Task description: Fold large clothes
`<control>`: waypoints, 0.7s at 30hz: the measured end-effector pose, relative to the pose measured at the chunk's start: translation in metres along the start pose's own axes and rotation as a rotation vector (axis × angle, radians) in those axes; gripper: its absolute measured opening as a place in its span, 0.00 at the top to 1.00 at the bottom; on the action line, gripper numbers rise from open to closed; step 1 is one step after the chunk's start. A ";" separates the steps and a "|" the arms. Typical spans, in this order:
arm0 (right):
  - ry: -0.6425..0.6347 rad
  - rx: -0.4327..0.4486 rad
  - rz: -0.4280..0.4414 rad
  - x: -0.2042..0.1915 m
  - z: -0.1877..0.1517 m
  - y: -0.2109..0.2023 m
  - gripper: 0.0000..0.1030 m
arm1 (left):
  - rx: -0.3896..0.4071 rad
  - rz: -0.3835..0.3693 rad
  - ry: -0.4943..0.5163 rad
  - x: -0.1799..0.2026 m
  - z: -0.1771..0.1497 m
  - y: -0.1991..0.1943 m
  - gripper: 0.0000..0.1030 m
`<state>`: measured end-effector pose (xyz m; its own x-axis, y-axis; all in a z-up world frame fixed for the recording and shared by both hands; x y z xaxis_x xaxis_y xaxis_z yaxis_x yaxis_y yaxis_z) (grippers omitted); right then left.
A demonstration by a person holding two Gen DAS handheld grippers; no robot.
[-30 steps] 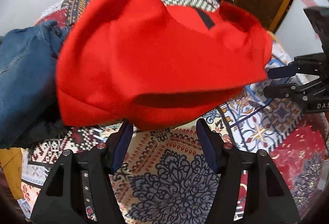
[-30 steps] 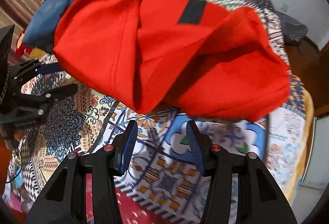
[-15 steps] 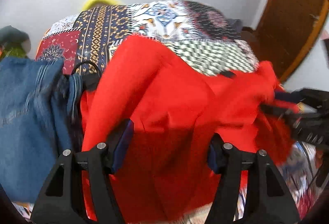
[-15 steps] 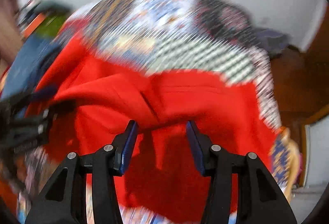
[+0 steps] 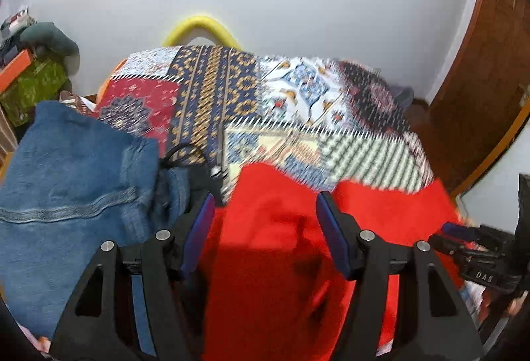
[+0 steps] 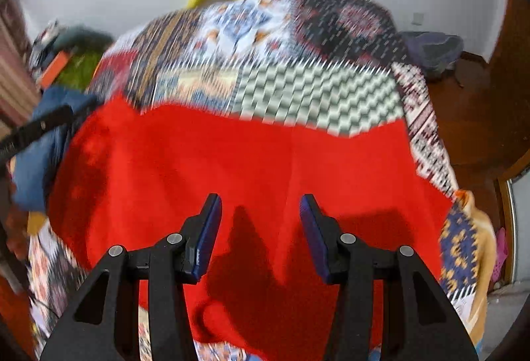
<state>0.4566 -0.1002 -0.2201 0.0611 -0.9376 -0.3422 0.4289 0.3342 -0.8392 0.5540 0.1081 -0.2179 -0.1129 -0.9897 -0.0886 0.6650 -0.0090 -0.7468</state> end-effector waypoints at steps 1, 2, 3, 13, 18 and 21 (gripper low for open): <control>-0.011 -0.015 -0.002 0.001 -0.006 0.002 0.56 | -0.018 0.009 0.026 -0.001 -0.008 -0.001 0.39; -0.026 -0.036 -0.007 0.001 -0.013 0.007 0.56 | -0.033 0.013 0.049 -0.001 -0.016 -0.001 0.39; -0.037 -0.056 -0.014 0.003 -0.020 0.011 0.56 | -0.043 0.012 0.070 0.001 -0.023 -0.004 0.39; 0.032 -0.129 0.036 0.029 -0.045 0.028 0.41 | -0.119 0.213 0.435 0.055 -0.064 0.025 0.39; -0.018 -0.086 -0.043 0.033 -0.050 0.021 0.42 | -0.099 0.258 0.263 0.016 -0.048 0.020 0.39; -0.040 -0.072 -0.073 0.036 -0.052 0.015 0.41 | -0.061 0.214 0.156 0.000 -0.047 0.001 0.39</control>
Point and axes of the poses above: each gripper's, at about its wrist camera, not at the fingertips, and y roughly the way its jaws point, x to its right, z to its top, the point moved 6 cm from there along y, roughly the way its jaws point, and after that the axes turned 13 degrees about y, right-handed, at the moved point
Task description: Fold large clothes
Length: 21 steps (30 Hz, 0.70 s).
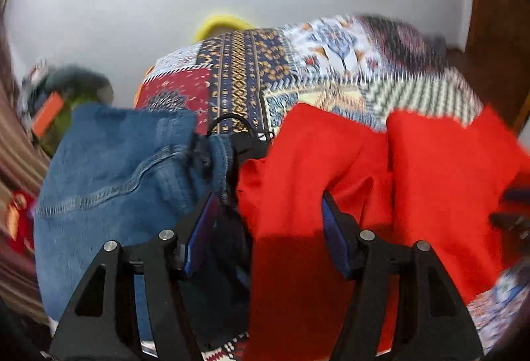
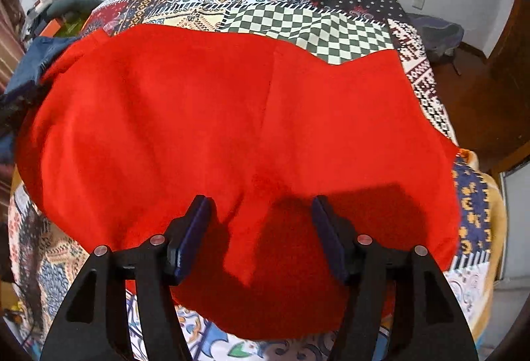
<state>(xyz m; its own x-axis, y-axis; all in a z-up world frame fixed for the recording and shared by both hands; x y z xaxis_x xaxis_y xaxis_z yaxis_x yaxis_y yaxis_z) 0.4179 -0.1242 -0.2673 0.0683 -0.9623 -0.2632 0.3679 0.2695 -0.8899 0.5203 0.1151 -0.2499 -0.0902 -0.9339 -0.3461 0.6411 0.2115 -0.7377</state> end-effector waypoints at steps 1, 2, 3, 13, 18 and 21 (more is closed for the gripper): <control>0.003 0.000 0.003 0.002 0.000 -0.002 0.41 | 0.019 -0.030 -0.034 -0.005 -0.003 -0.009 0.39; 0.013 -0.001 0.008 0.003 0.000 -0.005 0.41 | 0.033 -0.047 -0.061 -0.009 -0.006 -0.017 0.39; 0.023 -0.002 0.014 0.004 -0.001 -0.007 0.41 | 0.045 -0.064 -0.088 -0.012 -0.009 -0.024 0.39; 0.031 0.015 0.081 -0.002 -0.010 -0.033 0.41 | 0.031 -0.303 -0.366 -0.027 -0.078 -0.052 0.29; 0.030 0.021 0.112 -0.010 -0.015 -0.042 0.41 | -0.052 -0.487 -0.516 -0.005 -0.116 -0.026 0.29; 0.026 0.018 0.120 -0.015 -0.017 -0.042 0.41 | -0.066 -0.567 -0.560 0.011 -0.123 -0.014 0.29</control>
Point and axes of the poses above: each gripper's, at about its wrist camera, not at the fingertips, and y roughly the way its jaws point, x to its right, z to its top, the point moved 6 cm from there along y, roughly the way its jaws point, and after that the axes turned 13 degrees about y, right-handed, at the moved point
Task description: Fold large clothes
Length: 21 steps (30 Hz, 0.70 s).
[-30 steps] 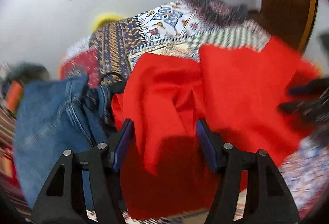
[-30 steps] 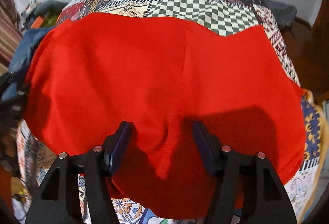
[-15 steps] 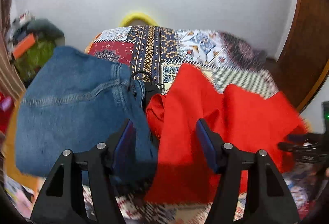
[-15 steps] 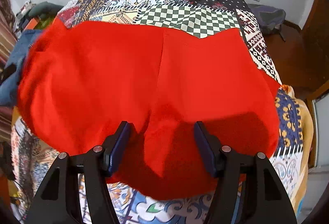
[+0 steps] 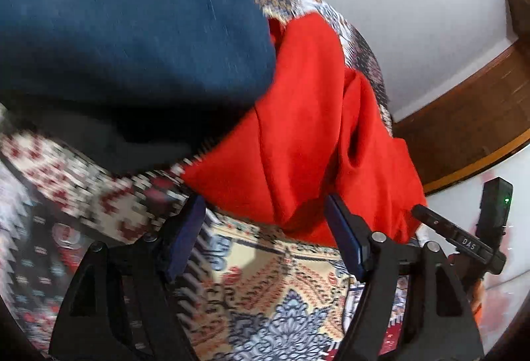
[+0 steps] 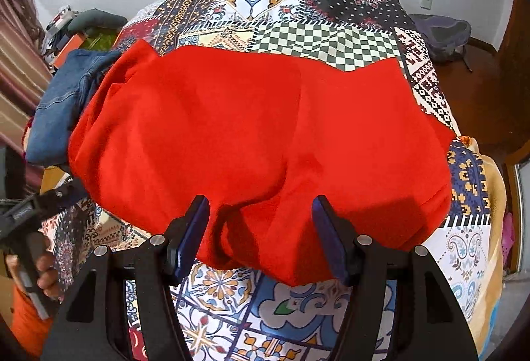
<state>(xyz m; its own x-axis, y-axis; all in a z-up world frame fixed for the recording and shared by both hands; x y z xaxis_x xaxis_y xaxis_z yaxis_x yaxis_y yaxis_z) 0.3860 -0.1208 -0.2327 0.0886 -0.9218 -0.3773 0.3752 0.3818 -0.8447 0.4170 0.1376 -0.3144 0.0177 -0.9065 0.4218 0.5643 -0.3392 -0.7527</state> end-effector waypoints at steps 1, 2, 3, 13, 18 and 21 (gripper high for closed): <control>-0.003 -0.002 -0.001 -0.001 -0.001 0.001 0.41 | 0.004 -0.019 -0.016 0.001 0.000 0.006 0.29; -0.006 -0.004 -0.003 -0.001 -0.002 0.002 0.41 | 0.014 -0.034 -0.036 0.001 0.001 0.012 0.29; -0.007 -0.008 -0.003 -0.001 -0.002 0.003 0.41 | 0.022 -0.037 -0.043 0.001 0.002 0.016 0.29; 0.025 -0.042 0.006 0.002 -0.007 0.021 0.41 | 0.124 -0.015 -0.172 0.008 0.031 0.054 0.29; 0.038 -0.031 0.011 0.003 -0.007 0.017 0.41 | 0.159 -0.052 -0.230 0.025 0.040 0.060 0.65; 0.041 -0.024 0.011 0.004 -0.008 0.011 0.41 | 0.186 0.002 -0.166 0.045 0.044 0.047 0.78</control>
Point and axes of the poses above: each gripper's, at about its wrist camera, not at the fingertips, and y roughly the way its jaws point, x to its right, z to its top, the point moved 6 cm from there along y, roughly the way its jaws point, and after that the axes turned 13 degrees about y, right-handed, at the moved point
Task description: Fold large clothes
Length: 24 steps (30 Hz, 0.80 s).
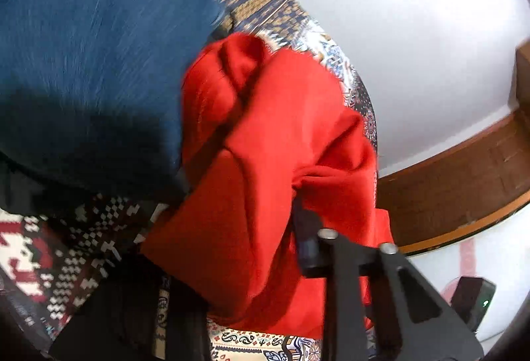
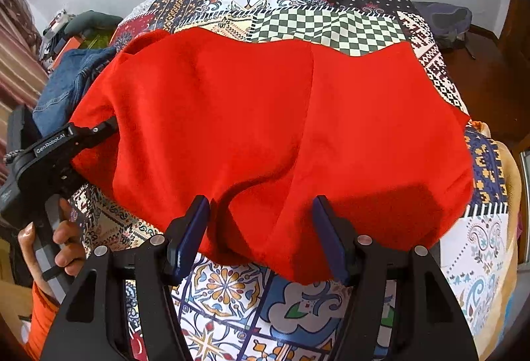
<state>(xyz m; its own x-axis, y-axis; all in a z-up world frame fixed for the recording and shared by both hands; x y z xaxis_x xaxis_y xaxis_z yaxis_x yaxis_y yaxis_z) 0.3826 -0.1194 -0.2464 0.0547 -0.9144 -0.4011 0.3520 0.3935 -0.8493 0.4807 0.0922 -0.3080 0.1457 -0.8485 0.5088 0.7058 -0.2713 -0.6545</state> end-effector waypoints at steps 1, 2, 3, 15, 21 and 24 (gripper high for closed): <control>-0.001 0.003 -0.003 0.000 0.000 -0.002 0.41 | 0.011 0.004 0.021 0.007 0.002 -0.006 0.79; -0.003 0.010 -0.011 0.001 0.001 -0.006 0.41 | 0.028 -0.001 0.041 0.016 0.005 -0.014 0.80; -0.005 0.016 -0.015 0.001 0.001 -0.009 0.41 | 0.051 -0.006 0.059 0.024 0.008 -0.023 0.81; -0.051 0.156 0.045 -0.049 0.023 -0.055 0.41 | 0.270 0.052 0.361 0.100 0.044 -0.127 0.95; -0.039 0.105 0.078 -0.060 0.015 -0.033 0.41 | 0.239 0.079 0.318 0.044 0.021 -0.144 0.95; -0.103 0.065 0.046 -0.069 0.004 -0.015 0.41 | 0.280 0.097 0.391 0.048 0.015 -0.164 0.95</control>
<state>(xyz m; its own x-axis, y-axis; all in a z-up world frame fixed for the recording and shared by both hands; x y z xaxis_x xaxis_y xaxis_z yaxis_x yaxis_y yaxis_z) 0.3778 -0.0628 -0.2050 0.1665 -0.9019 -0.3987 0.4067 0.4311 -0.8054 0.3826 0.1026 -0.1682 -0.0133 -0.9854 0.1698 0.8690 -0.0954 -0.4856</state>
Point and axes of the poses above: each gripper's, at about its wrist camera, not at the fingertips, and y roughly the way its jaws point, x to its right, z to its top, the point moved 6 cm from there along y, roughly the way its jaws point, and after that the axes turned 13 degrees about y, right-handed, at the moved point
